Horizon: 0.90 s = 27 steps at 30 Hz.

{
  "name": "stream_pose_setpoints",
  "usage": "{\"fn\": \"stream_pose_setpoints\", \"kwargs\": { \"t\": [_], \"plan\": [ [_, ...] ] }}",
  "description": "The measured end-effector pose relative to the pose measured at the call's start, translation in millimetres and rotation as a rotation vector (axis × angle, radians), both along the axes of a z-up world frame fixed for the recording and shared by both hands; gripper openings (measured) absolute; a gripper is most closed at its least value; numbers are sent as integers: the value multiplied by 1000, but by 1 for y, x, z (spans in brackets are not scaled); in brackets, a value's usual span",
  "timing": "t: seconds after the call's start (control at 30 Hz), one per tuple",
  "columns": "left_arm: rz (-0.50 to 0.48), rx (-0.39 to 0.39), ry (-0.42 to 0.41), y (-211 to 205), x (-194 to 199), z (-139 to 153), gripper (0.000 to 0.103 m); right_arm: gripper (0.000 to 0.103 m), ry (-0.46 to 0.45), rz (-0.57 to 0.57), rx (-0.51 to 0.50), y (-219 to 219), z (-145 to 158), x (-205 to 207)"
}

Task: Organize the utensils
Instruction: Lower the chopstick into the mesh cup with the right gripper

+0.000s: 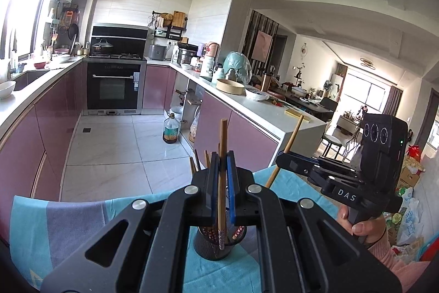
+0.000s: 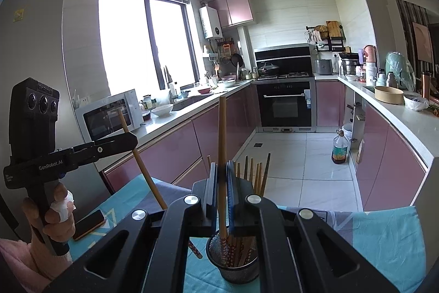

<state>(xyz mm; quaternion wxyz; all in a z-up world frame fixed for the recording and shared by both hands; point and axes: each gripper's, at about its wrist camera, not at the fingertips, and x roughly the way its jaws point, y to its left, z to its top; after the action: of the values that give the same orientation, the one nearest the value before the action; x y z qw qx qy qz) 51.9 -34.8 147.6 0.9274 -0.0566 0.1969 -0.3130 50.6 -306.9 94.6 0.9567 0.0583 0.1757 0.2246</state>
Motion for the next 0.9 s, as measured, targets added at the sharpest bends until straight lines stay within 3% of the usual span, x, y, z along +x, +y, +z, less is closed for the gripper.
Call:
{"fn": "stream_pose_setpoints", "kwargs": {
  "t": [0.17, 0.57, 0.9],
  "plan": [
    [2, 15, 1, -11, 11, 2, 6, 5, 15, -6, -1, 1, -5, 7],
    [-5, 122, 114, -30, 29, -38, 6, 5, 103, -9, -34, 12, -34, 29],
    [-15, 156, 184, -28, 44, -63, 6, 5, 174, -9, -66, 22, -55, 40]
  ]
}}
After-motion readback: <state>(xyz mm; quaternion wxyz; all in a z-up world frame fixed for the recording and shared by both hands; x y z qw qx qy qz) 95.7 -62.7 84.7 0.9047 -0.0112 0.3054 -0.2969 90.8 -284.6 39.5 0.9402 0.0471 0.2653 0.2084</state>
